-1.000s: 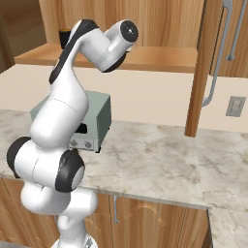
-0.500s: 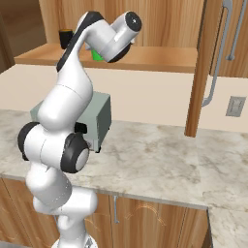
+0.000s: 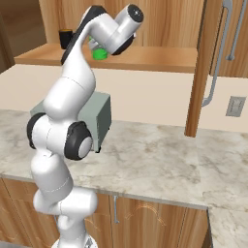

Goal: Pick the mug on the counter and place it in the cabinet with the handle facing the right, like the mugs already inside.

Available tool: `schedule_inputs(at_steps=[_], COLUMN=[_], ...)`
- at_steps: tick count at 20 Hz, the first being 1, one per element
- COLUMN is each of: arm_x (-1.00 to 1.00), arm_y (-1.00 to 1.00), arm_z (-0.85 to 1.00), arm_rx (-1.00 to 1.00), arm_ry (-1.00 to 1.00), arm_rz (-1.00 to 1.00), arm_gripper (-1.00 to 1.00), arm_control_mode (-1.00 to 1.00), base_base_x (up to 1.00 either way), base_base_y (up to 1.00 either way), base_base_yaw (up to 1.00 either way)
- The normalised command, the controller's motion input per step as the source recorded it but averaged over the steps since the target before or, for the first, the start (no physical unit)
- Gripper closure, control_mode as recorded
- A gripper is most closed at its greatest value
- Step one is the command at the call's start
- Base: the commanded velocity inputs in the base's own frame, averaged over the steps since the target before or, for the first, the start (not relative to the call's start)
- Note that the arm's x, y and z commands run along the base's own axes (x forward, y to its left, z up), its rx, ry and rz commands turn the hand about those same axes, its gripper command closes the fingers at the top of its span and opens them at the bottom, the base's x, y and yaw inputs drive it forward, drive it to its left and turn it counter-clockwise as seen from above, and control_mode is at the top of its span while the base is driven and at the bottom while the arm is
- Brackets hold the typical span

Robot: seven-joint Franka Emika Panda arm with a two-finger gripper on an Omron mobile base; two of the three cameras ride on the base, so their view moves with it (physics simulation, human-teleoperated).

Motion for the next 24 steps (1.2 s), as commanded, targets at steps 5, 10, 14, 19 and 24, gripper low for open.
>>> schedule_inputs(at_steps=[5,10,14,19,24], arm_x=[0.26,0.29,0.26,0.27,0.21], arm_y=[-0.04,-0.06,-0.03,-0.02,-0.02], arm_z=[-0.22,-0.20,-0.24,-0.15,-0.27], arm_rx=[-0.04,-0.01,0.00,0.00,0.02], arm_ry=[0.00,0.00,0.00,0.00,0.00], arm_rz=[0.05,0.01,0.00,0.00,0.00], arm_gripper=[1.00,1.00,1.00,1.00,1.00], arm_control_mode=[-1.00,-1.00,-1.00,-1.00,-1.00], base_base_x=[0.00,0.00,0.00,0.00,0.00], base_base_y=[0.00,0.00,0.00,0.00,0.00], base_base_yaw=[0.00,0.00,0.00,0.00,0.00])
